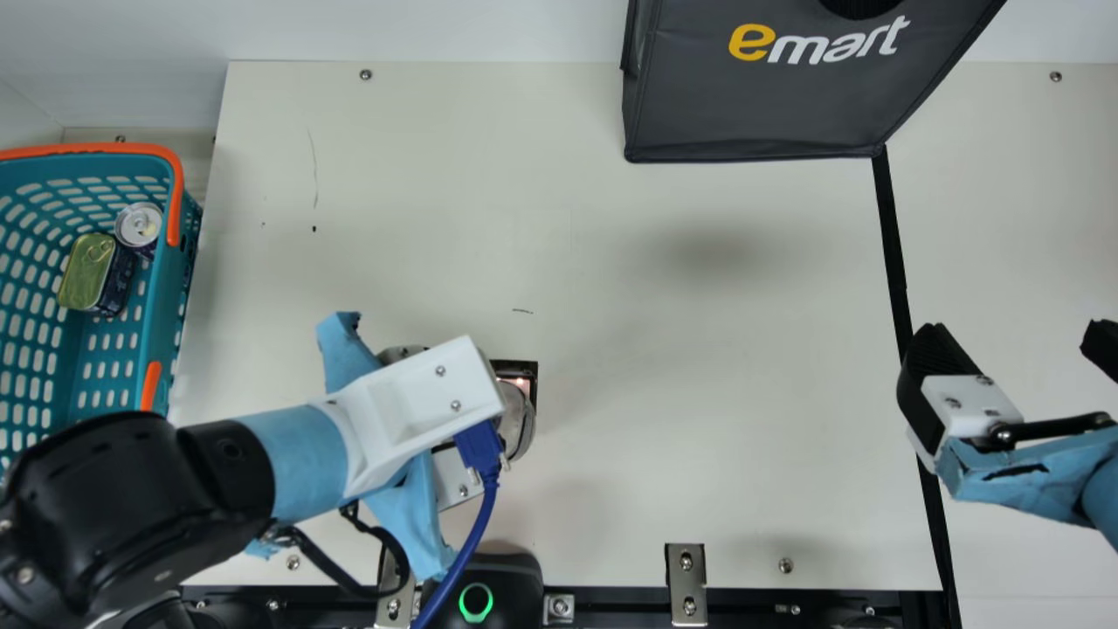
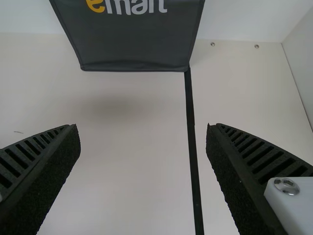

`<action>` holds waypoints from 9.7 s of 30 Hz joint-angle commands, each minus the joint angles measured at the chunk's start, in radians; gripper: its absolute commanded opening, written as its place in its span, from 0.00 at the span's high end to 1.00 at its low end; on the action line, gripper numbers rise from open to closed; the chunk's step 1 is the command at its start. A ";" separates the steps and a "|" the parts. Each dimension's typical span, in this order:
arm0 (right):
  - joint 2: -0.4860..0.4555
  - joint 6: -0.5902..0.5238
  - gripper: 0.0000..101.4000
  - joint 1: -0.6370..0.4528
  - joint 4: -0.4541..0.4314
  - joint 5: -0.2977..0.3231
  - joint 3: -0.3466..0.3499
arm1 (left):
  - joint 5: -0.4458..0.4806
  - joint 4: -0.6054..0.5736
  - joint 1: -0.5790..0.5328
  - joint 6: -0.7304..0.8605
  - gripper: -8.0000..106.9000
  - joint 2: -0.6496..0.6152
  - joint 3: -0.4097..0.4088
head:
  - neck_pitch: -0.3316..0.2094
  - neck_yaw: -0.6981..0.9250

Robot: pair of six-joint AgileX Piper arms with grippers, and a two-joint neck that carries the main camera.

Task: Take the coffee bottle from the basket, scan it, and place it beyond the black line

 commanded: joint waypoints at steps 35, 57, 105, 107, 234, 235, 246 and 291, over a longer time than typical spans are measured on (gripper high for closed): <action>0.000 0.000 0.10 0.000 0.000 0.000 0.000 | -0.114 -0.157 0.163 0.319 0.84 0.098 0.038 | -0.026 0.000; 0.000 0.000 0.10 0.000 0.000 0.000 0.000 | -0.010 -0.216 0.202 0.411 0.84 -0.008 0.053 | -0.026 0.000; 0.000 0.000 0.10 0.000 0.000 0.000 0.000 | -0.140 -0.180 0.121 0.390 0.84 0.090 0.103 | -0.026 0.000; 0.000 0.000 0.10 0.000 0.000 0.000 0.000 | -0.148 -0.177 0.122 0.391 0.84 0.109 0.087 | -0.026 0.000; 0.000 0.000 0.10 0.000 0.000 0.000 0.000 | -0.047 -0.038 0.350 0.088 0.15 0.449 -0.481 | -0.026 0.000; 0.000 0.000 0.10 0.000 0.000 0.000 0.000 | -0.050 -0.034 0.360 0.080 0.15 0.443 -0.475 | -0.026 0.000; 0.000 0.000 0.10 0.000 0.000 0.000 0.000 | -0.085 0.007 0.467 -0.002 0.15 0.378 -0.407 | -0.026 0.000; 0.000 0.000 0.10 0.000 0.000 0.000 0.000 | -0.118 -0.022 0.907 -0.060 0.15 0.083 -0.081 | -0.026 0.000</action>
